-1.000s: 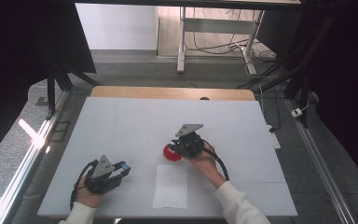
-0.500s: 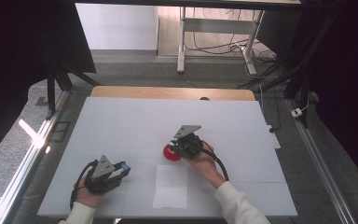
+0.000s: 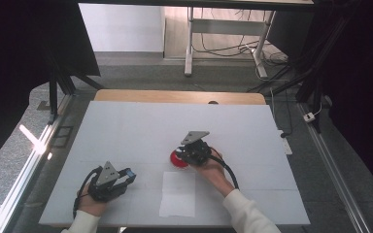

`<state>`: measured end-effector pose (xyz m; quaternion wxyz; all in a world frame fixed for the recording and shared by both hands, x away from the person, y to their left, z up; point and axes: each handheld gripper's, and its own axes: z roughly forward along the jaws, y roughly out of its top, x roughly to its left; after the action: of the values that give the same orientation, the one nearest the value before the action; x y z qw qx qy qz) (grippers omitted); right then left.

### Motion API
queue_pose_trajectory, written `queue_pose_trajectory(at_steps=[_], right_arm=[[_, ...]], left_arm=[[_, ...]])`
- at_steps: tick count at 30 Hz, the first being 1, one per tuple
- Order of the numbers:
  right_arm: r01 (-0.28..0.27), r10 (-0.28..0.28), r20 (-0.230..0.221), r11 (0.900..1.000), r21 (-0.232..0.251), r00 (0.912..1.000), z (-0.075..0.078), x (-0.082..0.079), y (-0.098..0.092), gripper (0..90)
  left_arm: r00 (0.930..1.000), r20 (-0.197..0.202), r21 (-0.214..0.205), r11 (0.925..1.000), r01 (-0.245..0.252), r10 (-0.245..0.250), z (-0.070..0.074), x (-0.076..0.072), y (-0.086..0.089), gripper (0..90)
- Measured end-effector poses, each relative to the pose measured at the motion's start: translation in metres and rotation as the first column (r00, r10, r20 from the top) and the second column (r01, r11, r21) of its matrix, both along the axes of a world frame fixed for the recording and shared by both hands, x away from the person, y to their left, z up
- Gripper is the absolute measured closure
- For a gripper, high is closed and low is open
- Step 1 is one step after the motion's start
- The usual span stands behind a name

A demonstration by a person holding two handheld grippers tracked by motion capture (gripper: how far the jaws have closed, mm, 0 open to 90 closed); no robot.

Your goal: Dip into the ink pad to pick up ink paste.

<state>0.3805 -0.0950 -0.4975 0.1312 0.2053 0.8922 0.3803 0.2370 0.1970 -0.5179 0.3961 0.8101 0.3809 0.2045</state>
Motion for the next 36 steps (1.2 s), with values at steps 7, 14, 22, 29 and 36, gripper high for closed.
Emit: queue_pose_trajectory(at_steps=[7,14,22,29,36], right_arm=[[0.009,-0.009,-0.014,0.9999,0.015,0.9999,-0.0013,0.0008,-0.0025,75.5],[0.009,-0.008,-0.038,0.9994,0.033,0.9992,-0.0024,0.0033,-0.0046,75.6],[0.003,-0.002,-0.014,1.0000,0.007,0.9999,-0.0020,0.0009,-0.0016,75.7],[0.007,-0.007,-0.016,0.9999,0.010,0.9999,-0.0021,0.0008,-0.0023,75.6],[0.013,-0.012,-0.015,0.9993,0.036,0.9998,0.0008,0.0005,-0.0036,75.3]], left_arm=[[1.0000,-0.001,-0.001,1.0000,0.002,-0.002,0.0001,-0.0001,0.0000,65.3],[1.0000,0.001,0.001,1.0000,0.001,-0.001,0.0004,-0.0005,-0.0005,65.3],[1.0000,0.002,0.002,1.0000,-0.001,0.001,0.0004,-0.0004,-0.0011,65.3],[1.0000,0.001,0.001,1.0000,-0.001,0.001,0.0003,-0.0004,-0.0006,65.3],[1.0000,0.001,-0.003,1.0000,-0.001,0.001,0.0003,-0.0003,-0.0001,65.3]])
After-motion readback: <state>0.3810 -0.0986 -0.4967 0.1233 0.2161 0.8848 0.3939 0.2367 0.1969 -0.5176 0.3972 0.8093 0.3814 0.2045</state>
